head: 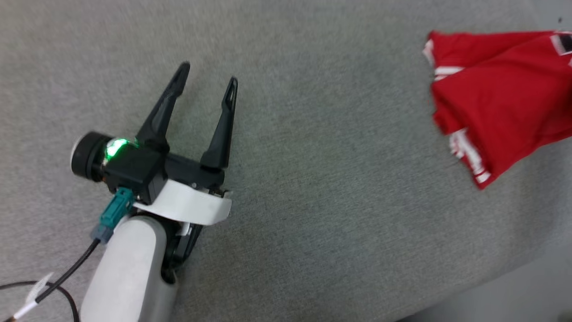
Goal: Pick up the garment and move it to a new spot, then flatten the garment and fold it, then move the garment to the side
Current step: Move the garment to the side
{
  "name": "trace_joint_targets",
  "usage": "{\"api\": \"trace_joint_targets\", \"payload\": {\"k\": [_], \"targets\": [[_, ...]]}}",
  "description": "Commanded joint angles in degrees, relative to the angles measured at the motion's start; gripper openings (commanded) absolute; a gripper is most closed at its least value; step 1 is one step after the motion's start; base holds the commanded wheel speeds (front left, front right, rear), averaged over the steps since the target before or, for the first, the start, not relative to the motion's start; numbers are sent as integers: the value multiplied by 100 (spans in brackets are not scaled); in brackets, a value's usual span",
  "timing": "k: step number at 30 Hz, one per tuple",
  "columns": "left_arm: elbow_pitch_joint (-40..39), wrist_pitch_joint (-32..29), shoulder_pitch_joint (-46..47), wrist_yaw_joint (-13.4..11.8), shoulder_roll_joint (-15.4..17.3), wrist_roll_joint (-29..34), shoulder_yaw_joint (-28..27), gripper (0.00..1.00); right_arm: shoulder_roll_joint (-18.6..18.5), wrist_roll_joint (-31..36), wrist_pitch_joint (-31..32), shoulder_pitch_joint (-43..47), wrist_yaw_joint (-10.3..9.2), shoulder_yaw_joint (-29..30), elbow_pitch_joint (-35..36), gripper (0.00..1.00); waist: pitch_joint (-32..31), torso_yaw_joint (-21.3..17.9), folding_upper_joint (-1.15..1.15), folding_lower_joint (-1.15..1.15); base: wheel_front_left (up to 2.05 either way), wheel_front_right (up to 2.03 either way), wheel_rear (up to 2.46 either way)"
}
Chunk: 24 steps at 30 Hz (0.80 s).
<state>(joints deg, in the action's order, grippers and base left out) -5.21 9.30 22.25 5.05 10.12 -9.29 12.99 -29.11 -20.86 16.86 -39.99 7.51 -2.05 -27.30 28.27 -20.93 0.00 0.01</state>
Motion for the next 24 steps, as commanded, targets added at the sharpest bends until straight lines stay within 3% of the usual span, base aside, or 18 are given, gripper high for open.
{"api": "trace_joint_targets", "payload": {"k": [1, 8, 9, 10, 11, 17, 24], "targets": [[-79, -48, 202, 28, 45, 40, 50, 100, -86, 179, -165, -202, -4, 251, -238, 0, 643, -21, 0, -1, 0, 0, 0], [-299, -208, 565, 90, 176, 113, 221, 100, 135, 771, -1037, -576, -4, 1054, -1107, 0, 1133, 94, 0, -1, 0, 0, 0], [-326, -237, 600, 94, 196, 115, 237, 100, 190, 859, -1187, -634, -4, 1175, -1238, 8, 1182, 104, 0, -1, 0, 0, 0], [-343, -254, 635, 98, 226, 125, 238, 100, 242, 959, -1297, -671, -4, 1259, -1373, 49, 1224, 112, 0, -1, 0, 0, 0], [-360, -275, 659, 100, 246, 130, 243, 100, 314, 1068, -1444, -719, -4, 1337, -1484, 100, 1256, 119, 0, -1, 0, 0, 0], [-317, -280, 623, 82, 313, 106, 254, 100, 485, 1755, -2154, -930, -5, 1898, -2092, 100, 1204, 137, 0, -1, 0, 0, 0], [-86, -34, 382, -12, 218, -11, 241, 100, 420, 2282, -2482, -818, -5, 2660, -2354, 100, 627, 221, 0, -1, 0, 0, 0]]}}
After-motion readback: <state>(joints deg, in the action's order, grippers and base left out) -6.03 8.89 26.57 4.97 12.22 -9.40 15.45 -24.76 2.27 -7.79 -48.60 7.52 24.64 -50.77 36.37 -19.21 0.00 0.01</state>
